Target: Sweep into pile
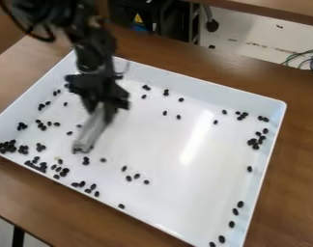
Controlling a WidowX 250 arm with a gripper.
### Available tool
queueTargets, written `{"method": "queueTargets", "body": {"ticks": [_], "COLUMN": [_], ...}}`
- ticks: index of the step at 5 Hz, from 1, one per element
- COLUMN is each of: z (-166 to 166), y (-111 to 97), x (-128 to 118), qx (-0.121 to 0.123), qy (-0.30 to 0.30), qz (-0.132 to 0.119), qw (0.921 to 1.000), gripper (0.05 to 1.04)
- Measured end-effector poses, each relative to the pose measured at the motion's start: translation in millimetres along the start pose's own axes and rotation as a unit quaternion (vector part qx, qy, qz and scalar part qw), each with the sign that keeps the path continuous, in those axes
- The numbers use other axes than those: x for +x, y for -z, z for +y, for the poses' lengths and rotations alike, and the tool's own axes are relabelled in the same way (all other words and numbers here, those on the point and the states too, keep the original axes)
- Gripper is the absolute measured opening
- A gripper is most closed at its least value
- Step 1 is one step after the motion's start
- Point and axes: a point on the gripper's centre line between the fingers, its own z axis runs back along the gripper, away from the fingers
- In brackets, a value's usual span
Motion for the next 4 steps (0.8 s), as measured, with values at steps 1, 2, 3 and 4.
{"method": "queueTargets", "body": {"ticks": [1, 2, 3, 4], "z": [51, 72, 59, 20], "y": [1, -4, -27, -55], "x": [-4, 0, 9, 18], "qx": [0.006, -0.003, -0.014, -0.042], "qy": [-0.015, -0.012, -0.012, 0.006], "qz": [0.008, 0.008, -0.020, -0.053], "qw": [0.9998, 0.9999, 0.9996, 0.9977], "gripper": [0.356, 0.356, 0.355, 0.355]}}
